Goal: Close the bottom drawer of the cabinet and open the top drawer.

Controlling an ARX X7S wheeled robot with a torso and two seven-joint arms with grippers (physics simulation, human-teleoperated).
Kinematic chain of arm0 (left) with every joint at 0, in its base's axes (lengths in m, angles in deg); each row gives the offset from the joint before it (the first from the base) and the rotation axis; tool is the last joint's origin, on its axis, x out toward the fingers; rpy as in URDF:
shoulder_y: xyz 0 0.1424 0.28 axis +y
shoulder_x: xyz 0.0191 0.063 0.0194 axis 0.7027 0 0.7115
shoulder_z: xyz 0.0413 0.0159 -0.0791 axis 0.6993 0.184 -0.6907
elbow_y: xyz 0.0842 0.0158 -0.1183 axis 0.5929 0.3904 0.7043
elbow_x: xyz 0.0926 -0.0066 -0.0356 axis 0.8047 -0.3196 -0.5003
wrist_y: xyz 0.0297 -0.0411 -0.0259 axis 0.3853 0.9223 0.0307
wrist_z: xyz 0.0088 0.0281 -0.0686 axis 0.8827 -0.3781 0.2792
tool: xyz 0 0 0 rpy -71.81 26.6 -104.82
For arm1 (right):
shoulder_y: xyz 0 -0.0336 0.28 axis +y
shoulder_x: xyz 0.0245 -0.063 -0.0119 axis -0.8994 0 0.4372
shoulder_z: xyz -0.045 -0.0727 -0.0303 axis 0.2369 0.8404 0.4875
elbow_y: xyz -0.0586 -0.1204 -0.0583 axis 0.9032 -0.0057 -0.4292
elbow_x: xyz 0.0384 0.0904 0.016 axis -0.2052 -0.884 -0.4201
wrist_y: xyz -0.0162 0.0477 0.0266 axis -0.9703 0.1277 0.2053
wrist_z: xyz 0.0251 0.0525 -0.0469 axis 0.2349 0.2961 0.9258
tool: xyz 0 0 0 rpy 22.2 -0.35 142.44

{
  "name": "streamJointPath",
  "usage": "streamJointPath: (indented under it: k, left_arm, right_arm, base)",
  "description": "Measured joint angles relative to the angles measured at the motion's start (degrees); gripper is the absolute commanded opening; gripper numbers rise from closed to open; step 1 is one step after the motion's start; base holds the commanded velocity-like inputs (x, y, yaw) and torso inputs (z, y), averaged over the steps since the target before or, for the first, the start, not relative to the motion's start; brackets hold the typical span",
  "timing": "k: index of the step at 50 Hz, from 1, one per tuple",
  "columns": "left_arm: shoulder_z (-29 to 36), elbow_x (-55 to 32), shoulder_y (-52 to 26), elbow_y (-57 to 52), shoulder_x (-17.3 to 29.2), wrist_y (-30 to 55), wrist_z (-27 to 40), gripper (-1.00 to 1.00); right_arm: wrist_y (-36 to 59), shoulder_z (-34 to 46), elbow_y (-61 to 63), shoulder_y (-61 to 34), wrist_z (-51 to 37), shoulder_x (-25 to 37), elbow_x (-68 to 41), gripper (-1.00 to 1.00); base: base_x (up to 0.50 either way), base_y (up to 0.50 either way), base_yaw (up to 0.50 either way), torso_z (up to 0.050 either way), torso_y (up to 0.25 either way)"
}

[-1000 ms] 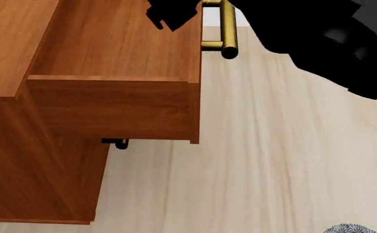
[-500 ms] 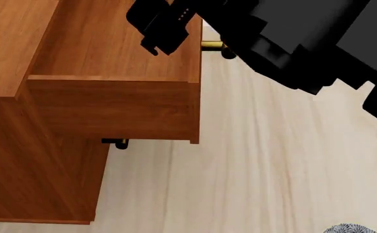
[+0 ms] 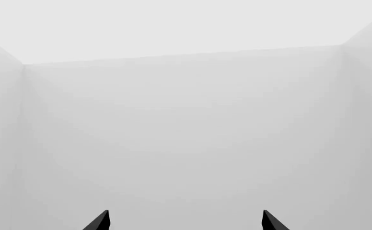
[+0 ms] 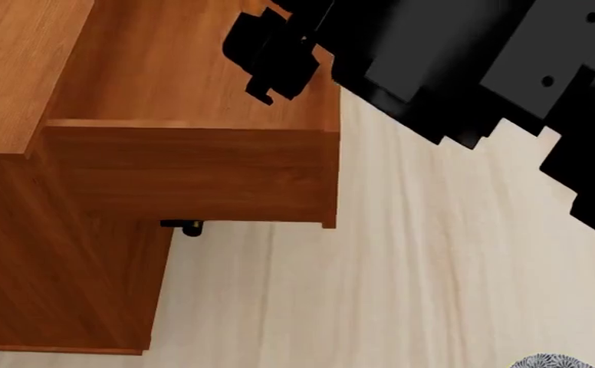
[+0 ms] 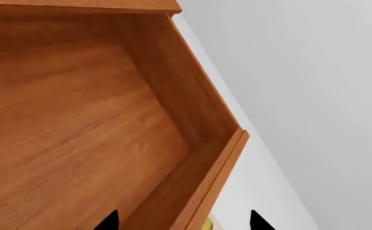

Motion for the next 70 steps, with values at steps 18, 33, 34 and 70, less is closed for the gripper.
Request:
streamJointPath:
  k: [18,33,34,70]
  left_arm:
    - [0.0,-0.3,0.0,0.0,0.1,-0.1,0.2,1.0]
    - [0.3,-0.5,-0.5,0.1,0.0,-0.1,0.3,1.0]
    - [0.4,-0.5,-0.5,0.1,0.0,-0.1,0.4,1.0]
    - [0.9,-1.1,-1.8,0.2,0.1,0.4,0.8,1.0]
  right_arm:
    - [2.3,2.2,-0.8,-1.2,1.4,0.2,0.8,1.0]
    - [3.8,1.9,-1.4,-0.1,2.5,1.9,2.8,1.0]
    - [3.9,1.7,-1.3,0.0,2.6,2.0,3.0,1.0]
    - [5.6,-1.8,-3.5,-2.0,3.2,5.0,0.1,1.0]
  base:
    - [0.0,0.0,0.0,0.0,-0.004]
    - [0.0,0.0,0.0,0.0,-0.001]
    - [-0.01,0.0,-0.01,0.0,0.0]
    - [0.0,-0.01,-0.01,0.0,0.005]
